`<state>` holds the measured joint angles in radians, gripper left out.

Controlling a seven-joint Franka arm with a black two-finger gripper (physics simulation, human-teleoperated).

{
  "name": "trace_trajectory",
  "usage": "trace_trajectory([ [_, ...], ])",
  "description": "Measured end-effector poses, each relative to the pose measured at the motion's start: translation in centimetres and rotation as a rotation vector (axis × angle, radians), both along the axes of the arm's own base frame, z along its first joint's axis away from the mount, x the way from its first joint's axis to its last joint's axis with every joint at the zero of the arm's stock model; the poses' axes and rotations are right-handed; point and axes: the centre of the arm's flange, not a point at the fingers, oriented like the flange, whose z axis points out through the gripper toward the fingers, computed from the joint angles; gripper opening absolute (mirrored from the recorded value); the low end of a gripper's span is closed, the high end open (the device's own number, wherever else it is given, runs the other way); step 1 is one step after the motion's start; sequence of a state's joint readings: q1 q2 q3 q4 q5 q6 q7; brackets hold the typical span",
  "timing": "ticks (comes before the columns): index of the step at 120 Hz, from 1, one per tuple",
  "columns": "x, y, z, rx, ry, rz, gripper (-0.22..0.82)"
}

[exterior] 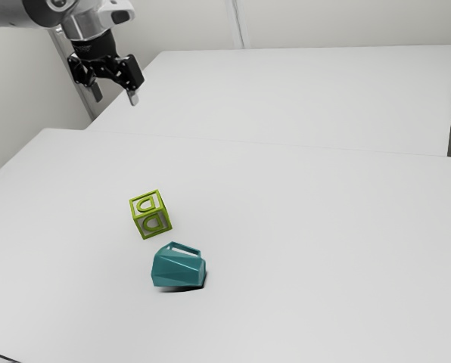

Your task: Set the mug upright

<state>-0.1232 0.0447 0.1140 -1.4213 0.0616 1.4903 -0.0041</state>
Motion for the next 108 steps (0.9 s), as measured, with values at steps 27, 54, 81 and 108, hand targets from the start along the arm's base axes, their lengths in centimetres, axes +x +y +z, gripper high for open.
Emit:
trace_trajectory([
  [27,-4.7,-0.2,-1.5,-0.081,0.026,-0.004,0.6],
  [54,-10.5,7.5,-12.2,-0.417,0.079,0.181,0.6],
  [81,-9.9,10.9,-24.6,-0.765,0.079,0.326,0.6],
  [108,-11.7,10.0,-32.0,-0.929,0.038,0.315,0.6],
])
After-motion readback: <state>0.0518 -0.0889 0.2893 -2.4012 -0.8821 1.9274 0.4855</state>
